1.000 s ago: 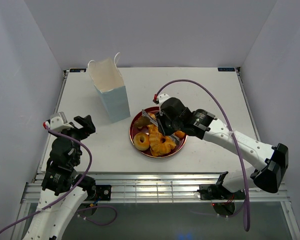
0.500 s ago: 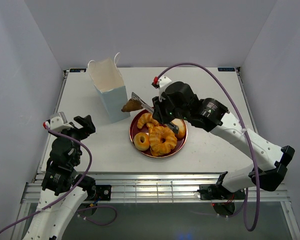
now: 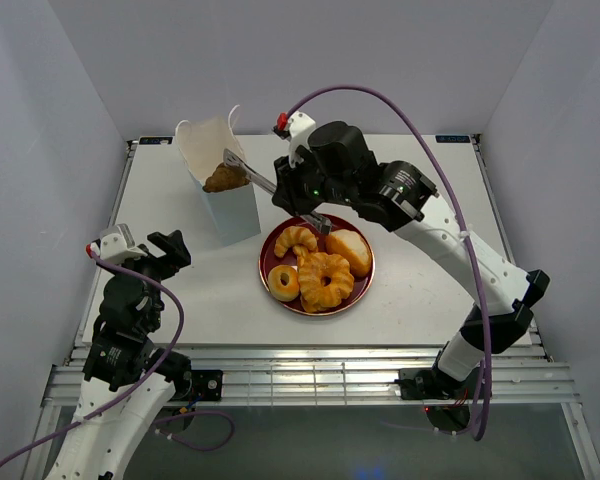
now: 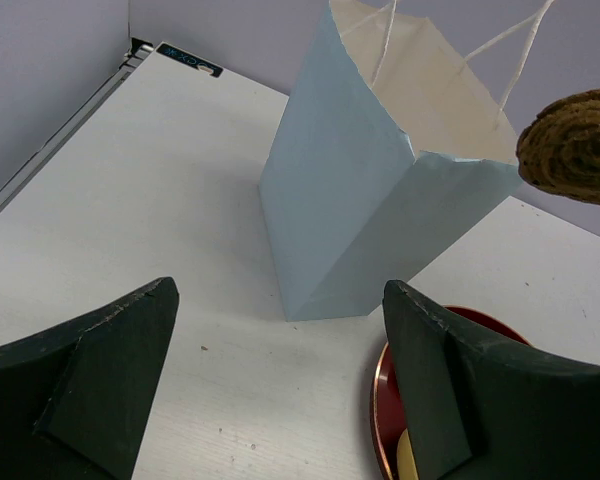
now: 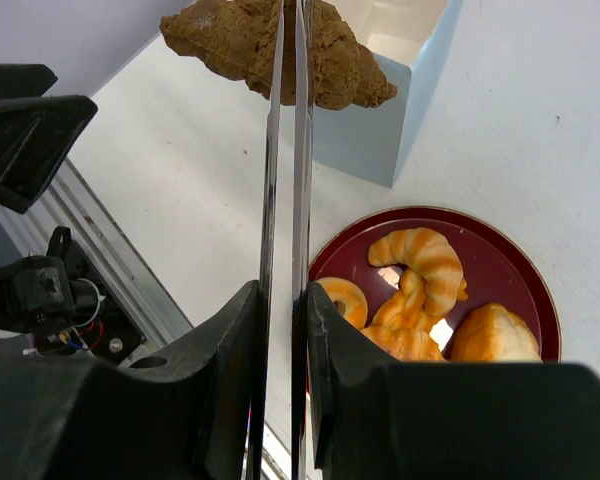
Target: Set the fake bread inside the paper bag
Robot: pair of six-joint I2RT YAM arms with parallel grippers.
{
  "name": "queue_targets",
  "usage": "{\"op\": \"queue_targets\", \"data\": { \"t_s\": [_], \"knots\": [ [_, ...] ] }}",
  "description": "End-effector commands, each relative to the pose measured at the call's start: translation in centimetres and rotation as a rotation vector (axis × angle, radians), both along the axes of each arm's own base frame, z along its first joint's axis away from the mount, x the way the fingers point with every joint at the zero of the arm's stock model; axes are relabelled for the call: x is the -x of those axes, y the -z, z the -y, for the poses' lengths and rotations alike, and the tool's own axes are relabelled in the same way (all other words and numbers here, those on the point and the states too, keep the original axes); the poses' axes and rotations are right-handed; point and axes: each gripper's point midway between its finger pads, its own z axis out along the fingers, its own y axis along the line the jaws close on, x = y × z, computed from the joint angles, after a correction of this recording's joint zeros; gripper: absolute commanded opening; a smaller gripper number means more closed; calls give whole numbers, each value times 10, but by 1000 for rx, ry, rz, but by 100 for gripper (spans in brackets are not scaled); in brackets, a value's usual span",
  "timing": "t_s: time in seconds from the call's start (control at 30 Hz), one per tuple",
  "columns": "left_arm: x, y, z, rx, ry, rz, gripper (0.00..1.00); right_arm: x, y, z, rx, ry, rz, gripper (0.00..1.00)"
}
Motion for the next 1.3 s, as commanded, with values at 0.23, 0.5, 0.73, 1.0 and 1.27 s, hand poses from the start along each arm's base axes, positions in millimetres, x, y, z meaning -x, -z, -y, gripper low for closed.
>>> {"op": "queue_targets", "data": {
  "t_s": [0.23, 0.5, 0.73, 1.0, 1.27],
  "knots": [
    [-1, 3, 0, -3, -6, -6, 93, -15, -48, -36, -142, -49, 106, 23],
    [-2, 3, 1, -3, 4, -7, 93, -36, -45, -54, -153, -31, 133, 24],
    [-2, 2, 2, 0, 10, -5, 93, -57, -28, -66, -163, -23, 103, 25],
    [-2, 3, 4, -3, 19, -8, 93, -78, -18, -68, -179, -19, 78, 26],
    [-2, 2, 4, 0, 17, -4, 93, -92, -5, -66, -180, -20, 36, 41]
  ]
}}
